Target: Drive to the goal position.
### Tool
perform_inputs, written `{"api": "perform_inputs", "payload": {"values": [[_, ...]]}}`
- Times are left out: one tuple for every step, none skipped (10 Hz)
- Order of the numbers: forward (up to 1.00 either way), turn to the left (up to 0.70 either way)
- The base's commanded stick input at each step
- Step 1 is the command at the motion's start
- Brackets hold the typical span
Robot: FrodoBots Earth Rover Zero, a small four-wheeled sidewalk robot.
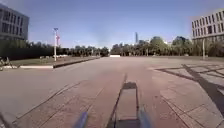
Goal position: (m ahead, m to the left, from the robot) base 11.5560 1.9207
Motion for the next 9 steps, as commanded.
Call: {"api": "perform_inputs", "payload": {"values": [[1.00, 0.00], [1.00, 0.00], [1.00, 0.00], [1.00, 0.00], [1.00, 0.00], [1.00, 0.00], [1.00, 0.00], [1.00, 0.00], [1.00, 0.00]]}}
